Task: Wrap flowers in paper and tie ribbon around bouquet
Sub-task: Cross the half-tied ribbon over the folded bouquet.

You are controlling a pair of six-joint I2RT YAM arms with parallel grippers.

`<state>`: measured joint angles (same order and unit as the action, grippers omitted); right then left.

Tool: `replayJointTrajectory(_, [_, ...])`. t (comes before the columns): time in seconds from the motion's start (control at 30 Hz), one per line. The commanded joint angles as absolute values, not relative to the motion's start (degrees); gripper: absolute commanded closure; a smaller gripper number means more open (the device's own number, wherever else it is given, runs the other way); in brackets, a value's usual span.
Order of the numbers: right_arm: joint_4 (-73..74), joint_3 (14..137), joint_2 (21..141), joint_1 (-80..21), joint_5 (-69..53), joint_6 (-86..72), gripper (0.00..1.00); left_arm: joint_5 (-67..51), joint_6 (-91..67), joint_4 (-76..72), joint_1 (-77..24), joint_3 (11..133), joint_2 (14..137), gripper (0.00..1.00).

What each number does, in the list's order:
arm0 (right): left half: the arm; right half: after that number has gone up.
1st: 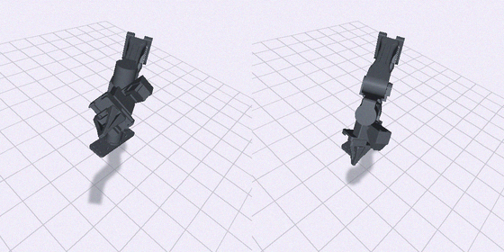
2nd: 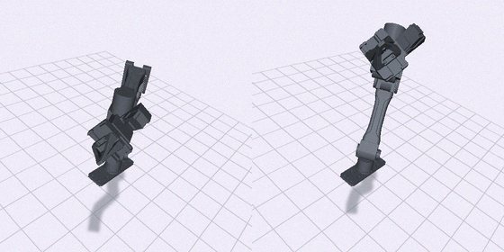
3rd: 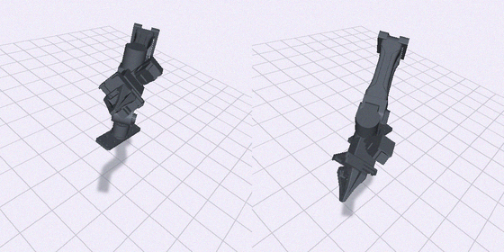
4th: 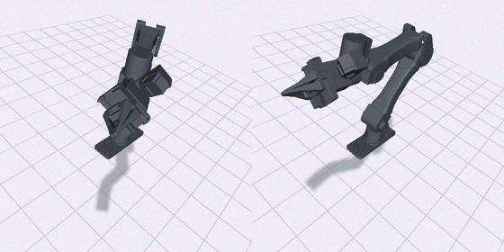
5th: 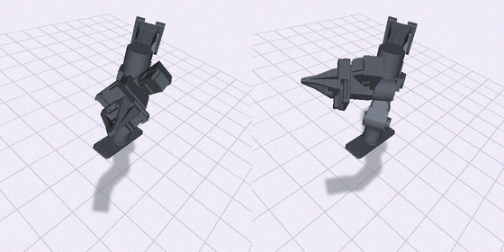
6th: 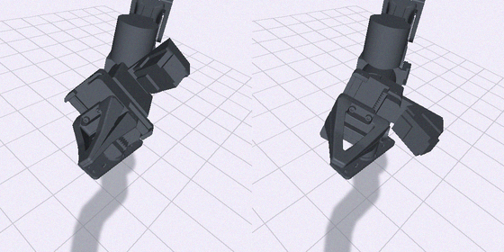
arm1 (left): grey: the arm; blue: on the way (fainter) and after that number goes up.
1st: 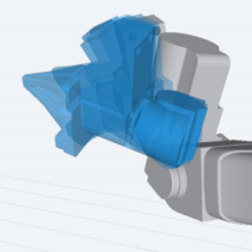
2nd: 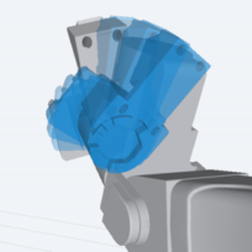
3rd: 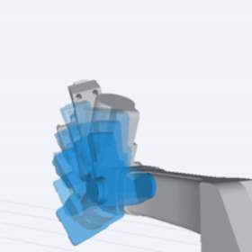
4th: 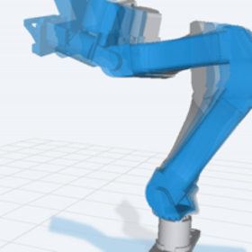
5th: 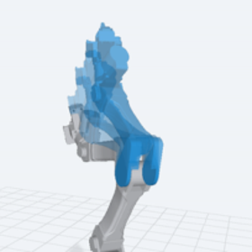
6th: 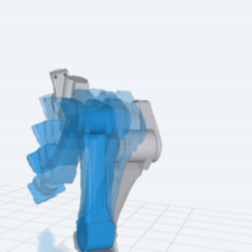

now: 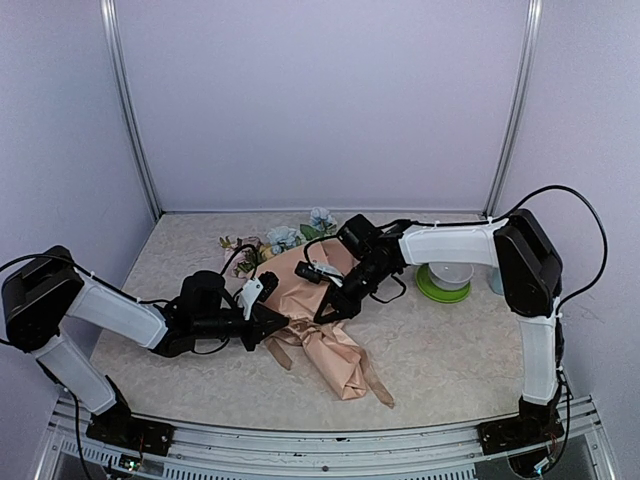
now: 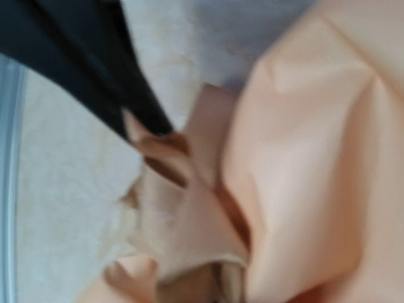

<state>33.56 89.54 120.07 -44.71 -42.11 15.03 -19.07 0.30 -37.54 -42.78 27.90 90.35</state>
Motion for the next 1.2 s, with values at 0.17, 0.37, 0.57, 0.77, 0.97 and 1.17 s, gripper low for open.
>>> replayJointTrajectory(0.17, [32.4,91.8,120.8,-45.2,-34.2,15.3,0.85,-19.2,0.7,-37.8,-43.1,28.2,90.1,1.00])
replayJointTrajectory(0.37, [37.0,93.9,122.8,-46.6,-42.8,22.4,0.89,-19.4,0.5,-38.4,-43.5,29.1,91.2,1.00])
replayJointTrajectory(0.57, [39.7,94.1,124.3,-47.0,-46.1,25.0,0.90,-19.3,0.7,-38.2,-43.6,29.2,91.5,1.00])
replayJointTrajectory(0.77, [37.8,93.8,123.2,-47.2,-46.3,24.6,0.88,-19.2,1.0,-38.1,-43.6,29.1,91.5,1.00])
replayJointTrajectory(0.97, [36.8,93.0,122.5,-47.2,-46.2,24.3,0.76,-19.2,0.7,-38.3,-43.6,29.0,91.1,1.00])
replayJointTrajectory(1.17, [37.5,94.0,123.7,-47.2,-42.8,24.4,0.67,-19.6,0.3,-39.3,-43.7,29.2,91.2,1.00])
